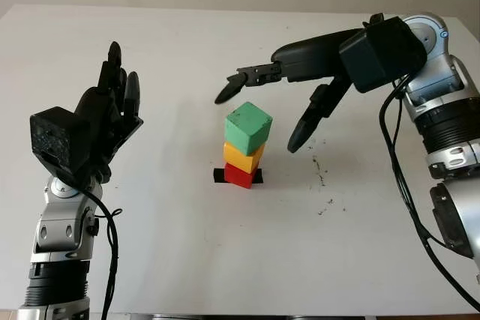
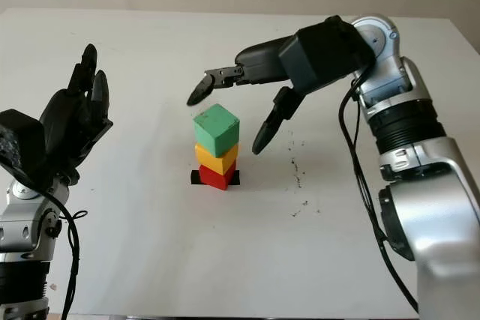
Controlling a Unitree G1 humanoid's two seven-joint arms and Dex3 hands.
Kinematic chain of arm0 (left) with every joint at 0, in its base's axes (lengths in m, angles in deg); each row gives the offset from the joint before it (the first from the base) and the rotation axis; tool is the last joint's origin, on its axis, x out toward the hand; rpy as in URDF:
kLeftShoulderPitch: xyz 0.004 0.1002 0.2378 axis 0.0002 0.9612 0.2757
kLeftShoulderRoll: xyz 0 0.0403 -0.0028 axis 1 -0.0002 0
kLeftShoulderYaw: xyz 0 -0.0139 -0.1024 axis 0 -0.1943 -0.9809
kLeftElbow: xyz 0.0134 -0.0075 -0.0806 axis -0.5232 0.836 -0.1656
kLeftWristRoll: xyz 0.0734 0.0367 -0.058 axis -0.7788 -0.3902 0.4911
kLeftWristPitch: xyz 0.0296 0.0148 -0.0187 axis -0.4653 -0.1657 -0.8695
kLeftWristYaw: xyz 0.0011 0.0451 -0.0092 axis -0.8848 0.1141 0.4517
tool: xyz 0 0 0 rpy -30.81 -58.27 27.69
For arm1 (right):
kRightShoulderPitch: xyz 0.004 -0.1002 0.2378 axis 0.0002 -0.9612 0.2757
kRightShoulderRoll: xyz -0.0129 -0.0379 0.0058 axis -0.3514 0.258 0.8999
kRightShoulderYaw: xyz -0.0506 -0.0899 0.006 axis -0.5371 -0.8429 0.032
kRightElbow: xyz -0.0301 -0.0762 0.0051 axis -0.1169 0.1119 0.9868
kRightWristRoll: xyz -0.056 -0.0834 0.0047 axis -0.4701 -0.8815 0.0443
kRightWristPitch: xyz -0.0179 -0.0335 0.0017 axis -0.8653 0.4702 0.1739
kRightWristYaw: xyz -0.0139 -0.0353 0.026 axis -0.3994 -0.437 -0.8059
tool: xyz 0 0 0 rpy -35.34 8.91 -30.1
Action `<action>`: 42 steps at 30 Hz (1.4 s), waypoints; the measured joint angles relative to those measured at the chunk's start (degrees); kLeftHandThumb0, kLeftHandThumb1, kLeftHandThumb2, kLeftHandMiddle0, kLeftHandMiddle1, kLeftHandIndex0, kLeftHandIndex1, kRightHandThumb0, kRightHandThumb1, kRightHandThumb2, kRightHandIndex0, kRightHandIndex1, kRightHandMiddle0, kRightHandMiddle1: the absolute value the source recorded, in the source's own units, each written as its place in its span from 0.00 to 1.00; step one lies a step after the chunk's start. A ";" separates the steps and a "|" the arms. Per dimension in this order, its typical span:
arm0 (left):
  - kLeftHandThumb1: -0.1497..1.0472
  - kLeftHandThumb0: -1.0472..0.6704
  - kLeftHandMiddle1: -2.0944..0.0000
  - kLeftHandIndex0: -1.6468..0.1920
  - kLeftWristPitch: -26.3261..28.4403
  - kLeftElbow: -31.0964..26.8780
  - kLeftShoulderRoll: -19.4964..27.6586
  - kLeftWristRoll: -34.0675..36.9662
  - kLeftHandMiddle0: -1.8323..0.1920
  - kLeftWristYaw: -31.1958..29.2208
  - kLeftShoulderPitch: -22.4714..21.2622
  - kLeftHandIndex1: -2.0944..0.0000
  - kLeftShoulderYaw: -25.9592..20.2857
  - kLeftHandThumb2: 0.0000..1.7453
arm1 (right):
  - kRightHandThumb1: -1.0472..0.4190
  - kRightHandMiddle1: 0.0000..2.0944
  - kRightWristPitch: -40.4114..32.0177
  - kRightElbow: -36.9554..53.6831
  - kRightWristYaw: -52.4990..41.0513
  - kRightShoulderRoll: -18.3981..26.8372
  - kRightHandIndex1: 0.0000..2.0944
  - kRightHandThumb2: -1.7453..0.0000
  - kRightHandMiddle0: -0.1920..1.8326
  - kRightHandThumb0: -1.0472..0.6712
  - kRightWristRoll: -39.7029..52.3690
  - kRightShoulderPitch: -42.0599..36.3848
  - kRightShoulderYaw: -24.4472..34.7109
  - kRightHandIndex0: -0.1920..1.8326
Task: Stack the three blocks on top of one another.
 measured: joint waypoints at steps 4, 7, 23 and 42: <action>1.00 0.18 1.00 1.00 -0.04 0.05 0.00 0.03 1.00 0.04 0.00 1.00 -0.09 0.43 | 0.00 0.00 -6.15 6.01 9.23 0.81 0.00 0.72 0.00 0.02 3.57 -6.29 6.59 0.00; 1.00 0.18 1.00 1.00 -0.07 0.10 0.01 0.05 1.00 0.00 0.00 1.00 -0.21 0.43 | 0.00 0.00 -5.58 6.66 14.82 0.44 0.00 0.63 0.00 0.06 6.81 -10.97 10.94 0.00; 1.00 0.16 1.00 1.00 -3.15 1.58 -1.71 2.96 1.00 -1.03 -0.01 1.00 -0.33 0.43 | 0.00 0.00 -14.45 15.74 38.85 -11.51 0.00 0.63 0.00 0.12 15.25 -30.94 18.36 0.00; 1.00 0.17 1.00 1.00 -4.68 -0.67 -5.04 3.66 1.00 -0.28 2.69 1.00 0.64 0.45 | 0.00 0.00 -17.62 18.35 54.09 -23.57 0.00 0.61 0.00 0.15 17.60 -37.69 20.13 0.00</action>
